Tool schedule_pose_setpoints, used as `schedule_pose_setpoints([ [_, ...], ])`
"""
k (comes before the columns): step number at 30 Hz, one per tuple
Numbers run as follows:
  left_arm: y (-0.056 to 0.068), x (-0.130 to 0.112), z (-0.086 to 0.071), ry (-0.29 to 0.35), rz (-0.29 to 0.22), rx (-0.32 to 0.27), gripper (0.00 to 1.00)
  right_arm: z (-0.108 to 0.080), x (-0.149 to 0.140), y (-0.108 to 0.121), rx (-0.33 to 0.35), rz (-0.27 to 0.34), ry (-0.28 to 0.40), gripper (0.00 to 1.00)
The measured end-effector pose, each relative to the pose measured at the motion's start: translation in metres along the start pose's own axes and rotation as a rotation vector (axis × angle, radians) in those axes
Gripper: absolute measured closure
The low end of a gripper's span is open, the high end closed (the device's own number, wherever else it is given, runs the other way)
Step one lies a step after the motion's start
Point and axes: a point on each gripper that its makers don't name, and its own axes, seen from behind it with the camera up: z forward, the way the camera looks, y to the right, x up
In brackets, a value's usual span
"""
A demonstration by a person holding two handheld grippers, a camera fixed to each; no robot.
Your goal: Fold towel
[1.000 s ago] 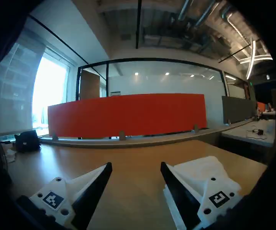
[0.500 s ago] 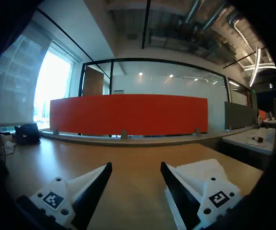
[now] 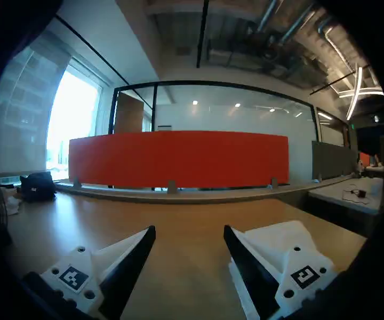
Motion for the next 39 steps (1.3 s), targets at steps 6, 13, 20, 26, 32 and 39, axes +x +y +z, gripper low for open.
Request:
schedule_pose_setpoints([
  [6, -0.0003, 0.0002, 0.0000, 0.000, 0.000, 0.000, 0.01, -0.0004, 0.0005, -0.0001, 0.000, 0.000, 0.000, 0.00],
  [13, 0.0000, 0.0004, 0.0000, 0.000, 0.000, 0.000, 0.01, -0.0008, 0.0012, -0.0004, 0.000, 0.000, -0.001, 0.00],
  [20, 0.0001, 0.0005, -0.0005, 0.000, 0.000, 0.000, 0.01, -0.0010, 0.0018, -0.0001, 0.000, 0.000, -0.001, 0.00],
  [26, 0.0001, 0.0012, -0.0010, 0.000, 0.000, 0.000, 0.01, -0.0009, 0.0018, -0.0003, 0.000, 0.001, -0.001, 0.00],
  [32, -0.0001, 0.0019, -0.0017, -0.001, 0.000, 0.000, 0.01, -0.0007, 0.0020, 0.0000, 0.000, 0.000, -0.001, 0.00],
  [39, -0.0005, 0.0028, -0.0023, -0.001, 0.000, 0.000, 0.01, -0.0005, 0.0021, -0.0006, 0.000, 0.001, -0.001, 0.00],
])
